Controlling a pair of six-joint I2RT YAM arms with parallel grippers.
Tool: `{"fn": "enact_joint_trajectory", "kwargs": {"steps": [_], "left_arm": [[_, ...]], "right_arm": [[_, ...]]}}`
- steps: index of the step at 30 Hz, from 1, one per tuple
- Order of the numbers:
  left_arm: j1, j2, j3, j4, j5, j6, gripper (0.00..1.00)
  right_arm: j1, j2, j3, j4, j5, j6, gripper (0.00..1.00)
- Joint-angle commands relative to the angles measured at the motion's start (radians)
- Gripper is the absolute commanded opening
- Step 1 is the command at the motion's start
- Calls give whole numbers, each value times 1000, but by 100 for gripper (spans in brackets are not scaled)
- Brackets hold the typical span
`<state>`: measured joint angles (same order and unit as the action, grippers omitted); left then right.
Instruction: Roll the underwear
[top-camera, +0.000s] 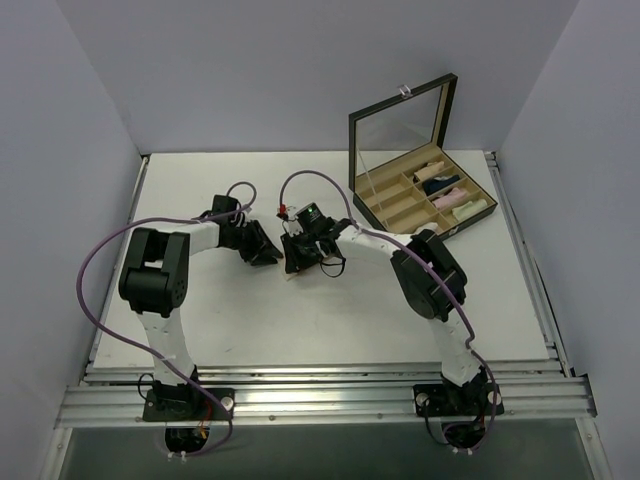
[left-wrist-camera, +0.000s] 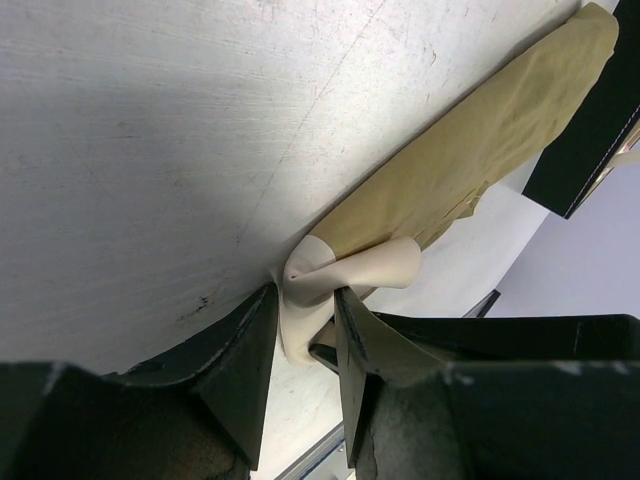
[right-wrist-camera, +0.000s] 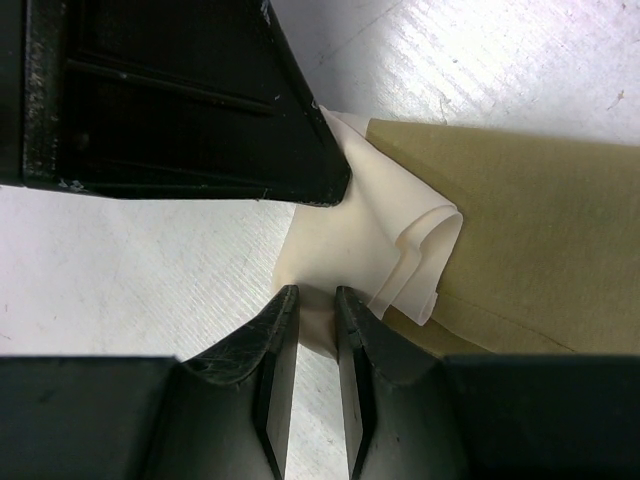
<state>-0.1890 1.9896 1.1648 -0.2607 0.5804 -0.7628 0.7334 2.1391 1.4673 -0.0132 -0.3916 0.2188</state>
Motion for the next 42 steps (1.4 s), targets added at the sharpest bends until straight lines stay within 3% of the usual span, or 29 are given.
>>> {"fn": "enact_joint_trajectory", "kwargs": {"steps": [1, 12, 13, 18, 23, 29, 35, 42], "left_arm": [[-13, 69, -20, -29, -131, 56, 40], [-30, 117, -19, 0, -194, 37, 34], [-33, 117, -16, -2, -200, 39, 32], [-49, 123, -5, 0, -205, 36, 3], [-82, 77, 9, -102, -251, 22, 2], [-101, 12, -11, -268, -260, -39, 2], [-109, 8, 1, -445, -321, -43, 2], [-109, -28, -27, -497, -310, -67, 2]], "right_arm": [[-12, -8, -28, -56, 40, -7, 19], [-19, -11, -25, -71, 36, -16, 19], [-20, -11, -27, -71, 36, -16, 19], [-20, -34, -38, -71, 43, -7, 20], [-2, -113, -50, -67, 166, 17, 28], [110, -246, -163, 47, 345, 30, 40], [207, -298, -216, 75, 453, -27, 41], [284, -275, -210, 94, 556, -70, 42]]}}
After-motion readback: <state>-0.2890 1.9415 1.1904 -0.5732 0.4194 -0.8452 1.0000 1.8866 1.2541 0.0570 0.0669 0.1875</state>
